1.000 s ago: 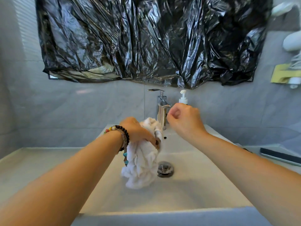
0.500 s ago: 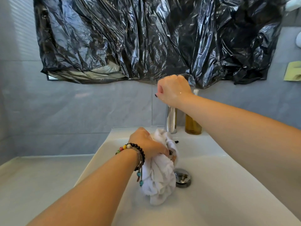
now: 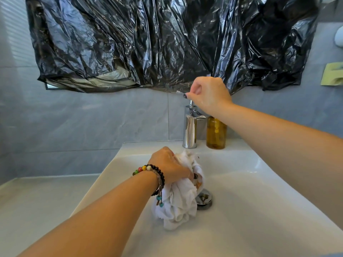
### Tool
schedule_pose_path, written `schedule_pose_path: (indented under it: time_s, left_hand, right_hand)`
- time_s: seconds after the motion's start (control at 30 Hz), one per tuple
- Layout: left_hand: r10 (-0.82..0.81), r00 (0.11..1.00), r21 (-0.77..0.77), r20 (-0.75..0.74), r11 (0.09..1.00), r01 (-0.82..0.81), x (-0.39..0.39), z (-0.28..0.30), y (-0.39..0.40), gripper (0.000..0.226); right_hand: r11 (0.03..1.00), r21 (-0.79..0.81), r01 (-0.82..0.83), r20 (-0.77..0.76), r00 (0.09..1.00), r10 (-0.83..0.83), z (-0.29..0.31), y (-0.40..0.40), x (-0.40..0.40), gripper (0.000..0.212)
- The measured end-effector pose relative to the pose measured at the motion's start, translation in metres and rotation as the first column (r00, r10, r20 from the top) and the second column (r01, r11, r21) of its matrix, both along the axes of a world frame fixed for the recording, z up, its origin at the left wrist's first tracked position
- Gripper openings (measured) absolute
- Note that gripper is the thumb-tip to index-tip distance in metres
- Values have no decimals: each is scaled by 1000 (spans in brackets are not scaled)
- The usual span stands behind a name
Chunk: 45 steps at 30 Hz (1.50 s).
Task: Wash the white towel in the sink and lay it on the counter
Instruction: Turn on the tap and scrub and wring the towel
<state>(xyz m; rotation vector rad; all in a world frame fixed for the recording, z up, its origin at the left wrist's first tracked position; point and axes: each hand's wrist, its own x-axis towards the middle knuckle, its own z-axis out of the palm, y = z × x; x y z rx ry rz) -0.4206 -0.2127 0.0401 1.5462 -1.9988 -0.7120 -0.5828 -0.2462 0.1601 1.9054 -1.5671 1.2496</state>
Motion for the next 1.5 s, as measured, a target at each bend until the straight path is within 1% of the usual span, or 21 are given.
schedule_pose_path:
  time_s: [0.1,0.2,0.3,0.37,0.47,0.57,0.63,0.67,0.7,0.77,0.8,0.87,0.9,0.93,1.03,1.17,1.23,1.3,1.33,1.43,1.5]
  left_hand:
    - [-7,1000,-8,28,1000,7,-3,-2,0,72]
    - [-15,999,-5,46,1000,15,-4,-3,-2,74]
    - [-23,999,9,49,1000,22,-4,-4,-5,76]
    - [-26,999,9,37,1000,26,-3,-4,-5,75]
    - [-35,999,-2,41,999,35,-2,-5,-6,74]
    - [-57,998,2,30,998,57,-4,-7,-9,69]
    - [-77,997,-2,17,997,77,-5,-8,-9,64]
    - [-75,997,-2,5,997,75,-5,-9,-9,61]
    - [-64,998,-6,-15,998,64,-6,-8,-8,57]
    - [-31,997,-1,-67,1000,31,-7,-7,-10,54]
    - [-13,994,14,-111,1000,14,-6,-4,-10,57]
    - [39,972,62,-233,998,-25,-5,3,-6,72]
    - [68,956,77,-285,996,-48,-4,6,-7,73]
    - [87,944,79,-317,995,-65,-2,10,-6,65]
    - [134,905,94,-404,990,-104,12,21,-6,46]
    - [93,858,177,-506,984,-2,30,27,1,27]
    - [67,856,189,-512,981,37,34,24,0,26]
    - [61,851,231,-522,970,72,30,22,4,27]
    - [74,840,243,-537,967,71,27,19,5,25]
    - [66,849,210,-525,976,54,17,10,-1,20]
    - [68,868,185,-491,982,28,14,3,-9,35]
  right_hand:
    - [1000,-9,-15,-158,987,13,7,-8,16,10]
    - [998,-44,46,-383,922,-59,16,-19,27,9]
    - [988,-85,126,-440,885,-150,27,-25,26,11]
    - [982,-101,162,-408,893,-189,31,-27,22,11]
    - [994,-46,101,-301,947,-110,29,-28,15,13]
    - [991,-113,-71,-60,996,65,11,-8,6,10]
    - [964,-224,-147,168,968,186,-12,18,0,8]
    - [955,-252,-153,317,920,231,-28,29,-4,9]
    - [957,-250,-149,483,837,257,-43,39,-7,11]
    - [983,-131,-125,785,593,180,-71,46,-14,11]
    - [989,0,-150,888,455,69,-83,45,-16,12]
    - [908,234,-348,963,214,-166,-103,42,-10,17]
    - [850,274,-449,961,154,-228,-109,41,-4,20]
    - [809,283,-516,959,142,-244,-112,37,2,23]
    - [753,288,-592,958,186,-219,-109,25,18,27]
    - [711,331,-620,944,223,-245,-99,17,33,33]
    - [693,424,-583,902,337,-268,-99,13,35,32]
    - [714,515,-475,832,477,-283,-102,9,33,27]
    - [722,535,-438,807,519,-283,-105,7,31,22]
    - [704,585,-402,758,580,-298,-115,9,22,27]
    - [619,602,-505,759,602,-248,-121,20,9,39]
